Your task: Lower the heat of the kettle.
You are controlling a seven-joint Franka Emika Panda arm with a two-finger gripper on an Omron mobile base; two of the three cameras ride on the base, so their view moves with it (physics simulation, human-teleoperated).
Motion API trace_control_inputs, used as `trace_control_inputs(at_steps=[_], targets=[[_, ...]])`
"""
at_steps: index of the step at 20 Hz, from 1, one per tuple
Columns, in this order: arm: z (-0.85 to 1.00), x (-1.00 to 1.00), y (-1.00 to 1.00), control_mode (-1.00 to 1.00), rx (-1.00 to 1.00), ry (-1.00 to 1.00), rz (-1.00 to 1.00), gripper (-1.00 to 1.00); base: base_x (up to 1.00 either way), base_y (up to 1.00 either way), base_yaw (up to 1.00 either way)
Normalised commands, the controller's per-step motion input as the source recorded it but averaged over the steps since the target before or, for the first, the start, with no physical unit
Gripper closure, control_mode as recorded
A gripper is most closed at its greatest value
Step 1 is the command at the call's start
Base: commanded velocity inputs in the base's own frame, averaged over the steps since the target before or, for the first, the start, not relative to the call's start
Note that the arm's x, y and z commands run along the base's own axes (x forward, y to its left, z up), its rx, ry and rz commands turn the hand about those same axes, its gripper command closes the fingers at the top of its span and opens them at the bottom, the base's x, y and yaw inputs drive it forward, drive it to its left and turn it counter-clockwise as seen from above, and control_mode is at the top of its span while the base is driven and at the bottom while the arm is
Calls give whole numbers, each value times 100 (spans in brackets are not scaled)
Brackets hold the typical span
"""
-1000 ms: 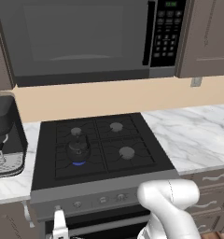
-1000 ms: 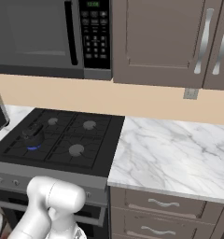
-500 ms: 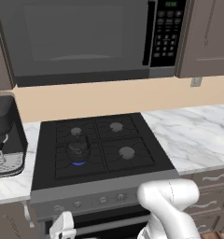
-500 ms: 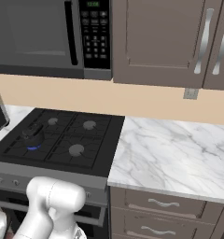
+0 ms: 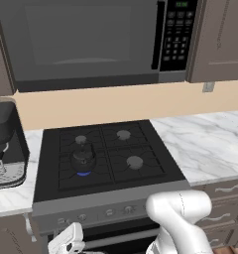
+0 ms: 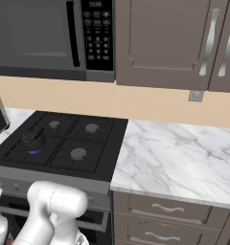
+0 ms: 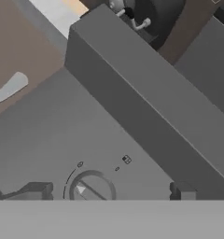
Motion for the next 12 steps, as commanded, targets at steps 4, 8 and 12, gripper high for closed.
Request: trace_control_inputs(at_steps=[4,8,12], targets=[[-1,11,0,-100,13,14,6,-100,0,0,0],[-5,14,0,-100,10,11,6,-100,0,0,0],[-7,14,0,-100,7,7,4,-100,0,0,0]])
